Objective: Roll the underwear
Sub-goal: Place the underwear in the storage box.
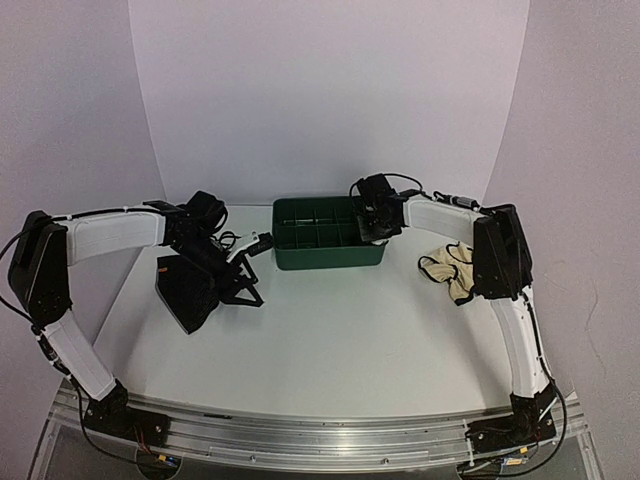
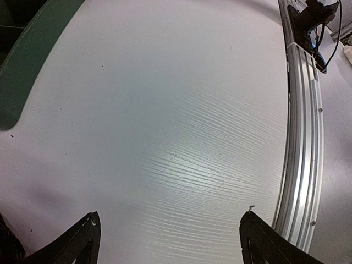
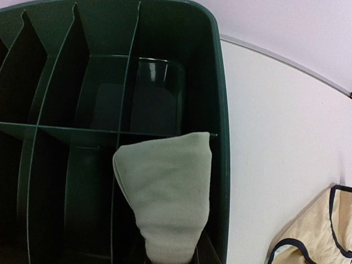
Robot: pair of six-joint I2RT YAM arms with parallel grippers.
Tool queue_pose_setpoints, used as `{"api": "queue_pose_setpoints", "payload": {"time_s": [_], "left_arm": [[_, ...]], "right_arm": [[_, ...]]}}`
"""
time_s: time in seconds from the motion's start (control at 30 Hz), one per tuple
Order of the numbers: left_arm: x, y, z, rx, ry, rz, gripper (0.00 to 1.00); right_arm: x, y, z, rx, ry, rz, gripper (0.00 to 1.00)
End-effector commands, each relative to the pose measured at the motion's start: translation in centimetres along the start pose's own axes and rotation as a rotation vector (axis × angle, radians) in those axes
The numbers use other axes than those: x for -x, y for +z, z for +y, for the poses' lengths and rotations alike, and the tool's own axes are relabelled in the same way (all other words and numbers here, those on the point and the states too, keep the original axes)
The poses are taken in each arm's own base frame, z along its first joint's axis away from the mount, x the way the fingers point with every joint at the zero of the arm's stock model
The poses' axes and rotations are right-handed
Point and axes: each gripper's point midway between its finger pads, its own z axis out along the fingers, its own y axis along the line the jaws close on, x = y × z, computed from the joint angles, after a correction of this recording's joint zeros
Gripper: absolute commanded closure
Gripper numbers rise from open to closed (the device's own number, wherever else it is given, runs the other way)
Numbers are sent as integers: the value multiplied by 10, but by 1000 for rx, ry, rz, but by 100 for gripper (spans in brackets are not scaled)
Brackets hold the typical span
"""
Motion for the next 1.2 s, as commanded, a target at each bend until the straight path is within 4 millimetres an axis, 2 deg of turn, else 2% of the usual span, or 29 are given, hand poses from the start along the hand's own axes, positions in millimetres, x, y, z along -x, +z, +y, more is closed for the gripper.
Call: {"api": "queue_pose_setpoints", "payload": {"time_s": [0.0,0.27,0.53,0.63,0.8,0.9,0.97,1.07,1.17], "left_arm": [[8,-7,0,27,23,-37,13],[2,-3,0,25,11,-31,13],[-3,0,2,35,9,-20,13],[-6,-1,4,47,9,-9,13],[-9,0,4,54,11,-3,13],[-10,0,5,56,12,-2,13],[-11,1,5,55,12,-1,13],[-11,2,5,53,11,-3,13],[-9,1,5,54,14,-8,13]], "right_arm": [[-15,9,4,-7,49,51,100],[-63,20,11,17,115,196,100],[-101,57,27,34,39,343,100],[-114,61,26,26,45,384,100],[-129,55,21,9,59,421,100],[-124,46,15,1,41,412,99],[-109,37,13,1,24,377,91],[-77,21,9,10,-19,306,75],[-48,5,6,15,-51,236,67]]}}
